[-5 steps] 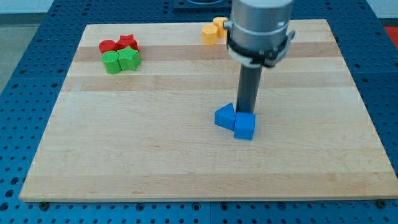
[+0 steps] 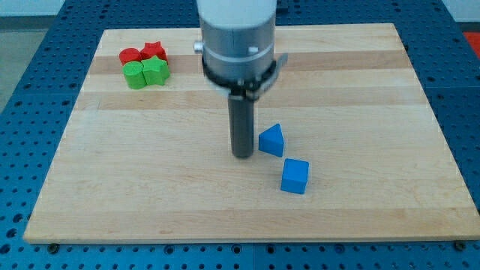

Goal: Place the triangle parallel to the cube

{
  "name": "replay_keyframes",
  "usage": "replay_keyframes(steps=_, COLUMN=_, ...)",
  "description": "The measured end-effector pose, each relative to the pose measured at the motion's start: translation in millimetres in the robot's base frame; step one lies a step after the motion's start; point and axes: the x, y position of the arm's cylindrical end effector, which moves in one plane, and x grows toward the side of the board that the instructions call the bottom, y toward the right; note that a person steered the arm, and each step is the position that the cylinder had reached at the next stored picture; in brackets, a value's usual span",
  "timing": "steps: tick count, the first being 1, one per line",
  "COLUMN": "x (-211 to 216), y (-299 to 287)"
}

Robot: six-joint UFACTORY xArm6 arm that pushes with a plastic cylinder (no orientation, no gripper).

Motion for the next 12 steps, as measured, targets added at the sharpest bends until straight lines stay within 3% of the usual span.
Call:
replay_keyframes(steps=1, x=-26.3, y=0.0)
replay_keyframes(steps=2, x=-94.6, y=8.7)
replay_keyframes(steps=3, x=-104.3, y=73.5)
replay_keyframes(steps=4, x=-75.4, y=104.3)
replay_keyframes(steps=6, x=-53.2, y=35.7)
replay_keyframes(steps=7, x=-52.6, y=32.6)
replay_keyframes(steps=8, x=-23.4, y=32.6)
replay_keyframes(steps=10, x=-48.9, y=75.9)
replay_keyframes(steps=11, x=-29.1, y=96.7)
replay_keyframes(steps=12, x=-2.2, y=69.3)
